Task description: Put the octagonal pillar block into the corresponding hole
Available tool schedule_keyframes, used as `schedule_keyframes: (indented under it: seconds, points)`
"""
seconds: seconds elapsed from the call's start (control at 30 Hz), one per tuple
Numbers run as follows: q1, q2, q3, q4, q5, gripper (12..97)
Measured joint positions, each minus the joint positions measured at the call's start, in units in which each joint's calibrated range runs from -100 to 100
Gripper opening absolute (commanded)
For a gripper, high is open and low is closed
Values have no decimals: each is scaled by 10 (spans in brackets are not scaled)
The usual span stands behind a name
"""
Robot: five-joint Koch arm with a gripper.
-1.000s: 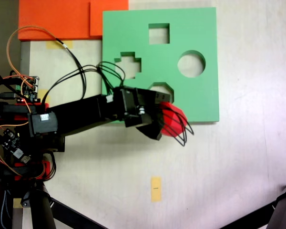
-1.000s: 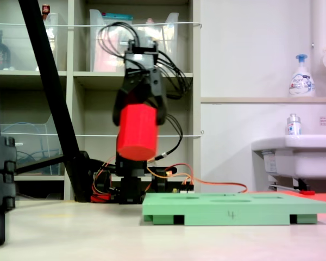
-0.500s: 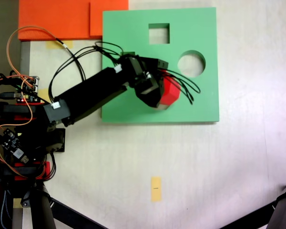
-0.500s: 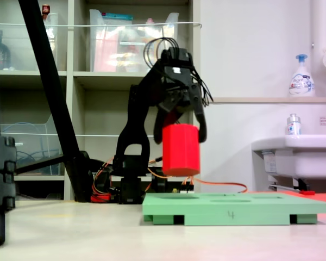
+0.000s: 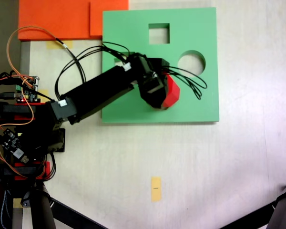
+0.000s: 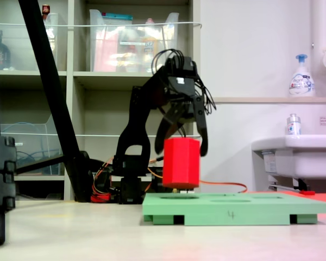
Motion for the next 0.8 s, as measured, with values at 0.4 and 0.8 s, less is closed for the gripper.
schedule_keyframes:
  seconds: [0.4,0.8]
  points:
    - [13,34,-24,0,-27,384]
    - [13,23,-47,0,-33,384]
